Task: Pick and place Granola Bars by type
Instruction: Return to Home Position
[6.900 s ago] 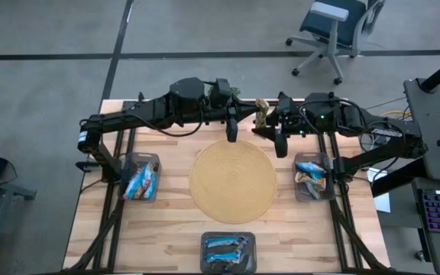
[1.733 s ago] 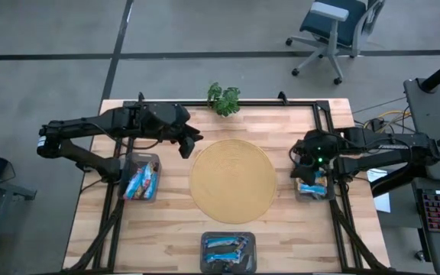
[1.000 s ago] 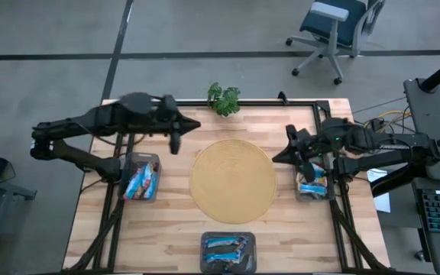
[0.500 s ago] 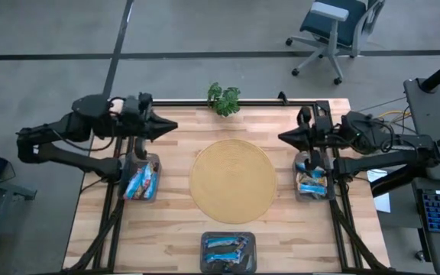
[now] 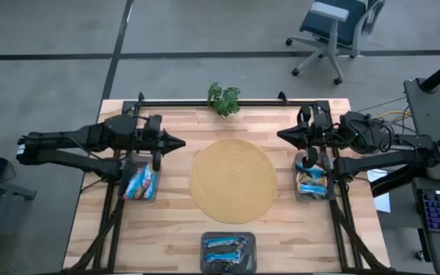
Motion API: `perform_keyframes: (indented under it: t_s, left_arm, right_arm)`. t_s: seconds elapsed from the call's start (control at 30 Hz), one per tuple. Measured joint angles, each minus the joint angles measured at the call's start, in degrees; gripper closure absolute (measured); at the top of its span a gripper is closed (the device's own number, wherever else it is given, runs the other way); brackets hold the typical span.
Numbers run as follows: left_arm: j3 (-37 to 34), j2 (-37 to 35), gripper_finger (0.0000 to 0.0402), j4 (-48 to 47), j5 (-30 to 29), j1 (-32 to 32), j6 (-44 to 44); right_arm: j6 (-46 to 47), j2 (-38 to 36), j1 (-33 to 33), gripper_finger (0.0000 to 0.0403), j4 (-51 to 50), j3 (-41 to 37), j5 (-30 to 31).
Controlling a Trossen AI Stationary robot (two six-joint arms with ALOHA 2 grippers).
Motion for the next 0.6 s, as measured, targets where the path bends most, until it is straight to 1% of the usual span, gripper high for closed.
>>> perform_keyframes:
  t_s: [0.1, 0.23, 0.33, 0.43, 0.6]
  left_arm:
    - [-2.6, -0.4, 0.0401, 3.1, -0.1, -0.1, 7.2]
    - [-7.3, -2.2, 0.0401, 13.7, 0.0, -0.2, 13.2]
    - [-11.1, -5.0, 0.0401, 20.2, 0.5, -0.2, 16.8]
    - [-14.1, -8.3, 0.0401, 21.3, 1.2, -0.2, 17.6]
    - [-17.9, -13.8, 0.0401, 21.1, 1.2, -0.2, 16.1]
  right_arm:
    - [0.2, -0.5, 0.0, 0.0394, 0.0, 0.0, 0.1]
    - [-1.5, -2.5, 0.0, 0.0394, -2.2, -0.8, -0.2]
    - [-3.0, -4.8, 0.0, 0.0394, -5.1, -2.1, -0.3]
    - [-3.1, -7.6, 0.0, 0.0394, -5.1, -4.4, -1.0]
    - [-4.6, -14.1, 0.0, 0.0394, -5.5, -10.3, -5.3]
